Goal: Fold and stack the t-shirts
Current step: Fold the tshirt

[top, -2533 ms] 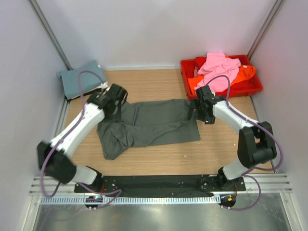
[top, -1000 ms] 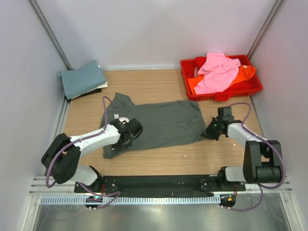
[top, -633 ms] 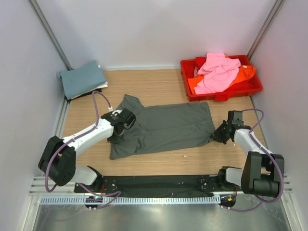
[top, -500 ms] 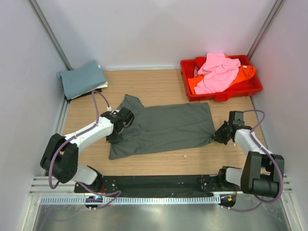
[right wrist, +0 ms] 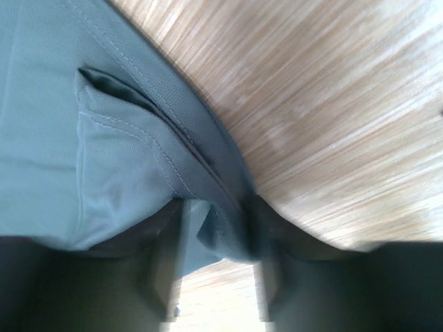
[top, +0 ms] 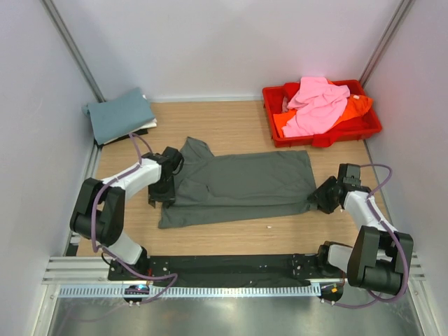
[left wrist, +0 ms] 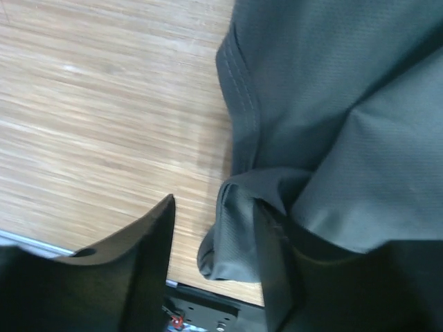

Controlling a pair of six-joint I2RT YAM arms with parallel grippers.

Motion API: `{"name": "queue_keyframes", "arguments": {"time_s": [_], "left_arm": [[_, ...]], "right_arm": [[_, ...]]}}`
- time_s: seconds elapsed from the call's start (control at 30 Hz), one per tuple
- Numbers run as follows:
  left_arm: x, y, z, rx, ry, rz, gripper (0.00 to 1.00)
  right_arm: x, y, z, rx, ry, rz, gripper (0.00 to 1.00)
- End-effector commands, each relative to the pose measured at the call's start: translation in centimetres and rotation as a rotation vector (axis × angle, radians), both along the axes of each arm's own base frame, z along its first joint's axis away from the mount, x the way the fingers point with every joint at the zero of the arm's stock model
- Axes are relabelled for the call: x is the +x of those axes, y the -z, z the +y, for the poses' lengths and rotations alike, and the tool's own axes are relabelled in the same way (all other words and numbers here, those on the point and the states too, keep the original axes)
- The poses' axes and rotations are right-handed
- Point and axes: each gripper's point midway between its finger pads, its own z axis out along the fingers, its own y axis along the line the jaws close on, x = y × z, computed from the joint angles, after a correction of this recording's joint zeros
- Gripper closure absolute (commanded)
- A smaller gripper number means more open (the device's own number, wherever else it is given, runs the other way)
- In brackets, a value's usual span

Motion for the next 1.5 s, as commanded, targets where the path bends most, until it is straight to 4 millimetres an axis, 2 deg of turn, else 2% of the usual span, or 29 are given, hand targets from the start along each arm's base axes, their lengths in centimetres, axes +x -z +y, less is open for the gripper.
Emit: {"name": "queue_keyframes", "arguments": {"time_s": [0.0,0.03,0.07,0.1,0.13,0.27,0.3,0.33,0.37,0.43,0.5,0.6,0.63,0.67,0.7,0.77,0.8,0.83,0.87,0.9,0.93,0.97,1.0,1.17,1.3,1.47], "left_arm": [[1.1,-1.7,-1.6,-0.047,0.042,-0.06,0.49],[0.9,-3.0,-1.5,-0.04,0.038,-0.092,0.44],[1.1,-3.9,-1.2,-0.019,0.035,-0.127,0.37],[1.1,-5.1,-1.6,-0.026,0.02,-0.154,0.36],[1.2,-7.0,-1.8,-0.054,0.008,-0.225,0.35],[0.6,-11.0,-3.7,-0.209,-0.065,-0.403,0.34],[-0.4,-10.3,-4.7,-0.261,-0.081,-0.389,0.34],[-0.4,-10.2,-5.2,-0.3,-0.095,-0.416,0.36],[-1.5,-9.3,-5.4,-0.315,-0.09,-0.404,0.36],[-2.2,-7.8,-6.0,-0.338,-0.11,-0.388,0.36],[-3.7,-5.0,-6.3,-0.333,-0.102,-0.311,0.36],[-4.0,-2.8,-7.0,-0.339,-0.101,-0.29,0.36],[-3.5,-2.7,-7.5,-0.357,-0.098,-0.309,0.36],[-3.4,-2.3,-7.6,-0.354,-0.095,-0.308,0.36],[-2.9,-2.2,-7.9,-0.362,-0.091,-0.317,0.36],[-2.2,-2.3,-8.2,-0.354,-0.068,-0.32,0.36],[-2.0,-2.4,-8.2,-0.346,-0.06,-0.321,0.36],[-1.9,-2.1,-8.3,-0.338,-0.055,-0.307,0.36],[-1.7,-2.2,-8.5,-0.339,-0.05,-0.309,0.36],[-1.6,-2.1,-8.5,-0.332,-0.045,-0.304,0.36],[-1.6,-2.0,-8.5,-0.331,-0.045,-0.305,0.36],[-1.8,-1.6,-8.3,-0.321,-0.045,-0.297,0.36],[-1.8,-1.3,-8.2,-0.32,-0.048,-0.294,0.36],[-3.0,0.0,-7.5,-0.315,-0.069,-0.279,0.37],[-3.7,0.7,-6.8,-0.3,-0.083,-0.274,0.37],[-4.5,1.2,-6.4,-0.299,-0.092,-0.269,0.38]], "right_arm": [[0.4,-0.4,0.2,0.01,-0.016,-0.03,0.42],[0.5,-1.0,0.1,0.002,-0.015,-0.052,0.24],[0.2,-1.2,-0.1,-0.009,-0.011,-0.046,0.15],[0.4,-1.7,-0.5,-0.029,0.005,-0.059,0.01],[0.6,-2.5,-0.4,-0.032,0.007,-0.094,0.0],[0.9,-4.9,-0.8,-0.053,0.034,-0.158,0.0],[1.4,-5.9,-0.9,-0.062,0.037,-0.188,0.0],[1.6,-6.5,-1.0,-0.07,0.037,-0.205,0.0],[1.8,-7.2,-1.1,-0.081,0.029,-0.228,0.0],[2.5,-8.6,-0.8,-0.087,-0.007,-0.273,0.0],[3.1,-9.9,-0.5,-0.108,-0.043,-0.302,0.03],[4.2,-11.5,1.3,-0.154,-0.127,-0.346,0.13],[4.6,-11.8,2.3,-0.16,-0.17,-0.362,0.22],[5.1,-11.7,3.3,-0.166,-0.214,-0.364,0.27],[5.6,-11.2,4.7,-0.158,-0.276,-0.34,0.38],[6.5,-10.2,5.2,-0.151,-0.311,-0.31,0.43],[7.3,-10.6,4.8,-0.175,-0.313,-0.31,0.44],[7.8,-9.3,4.4,-0.2,-0.327,-0.257,0.45],[7.9,-9.1,4.0,-0.222,-0.33,-0.234,0.45],[8.6,-9.3,3.1,-0.274,-0.308,-0.225,0.52],[8.8,-9.0,2.7,-0.293,-0.307,-0.21,0.53],[8.8,-8.0,2.3,-0.313,-0.311,-0.164,0.53],[9.2,-8.0,1.7,-0.339,-0.296,-0.149,0.53],[9.0,-5.1,2.0,-0.315,-0.311,-0.058,0.44],[9.0,-4.2,1.7,-0.327,-0.312,-0.027,0.35],[9.2,-3.2,1.6,-0.329,-0.313,0.003,0.34]]}}
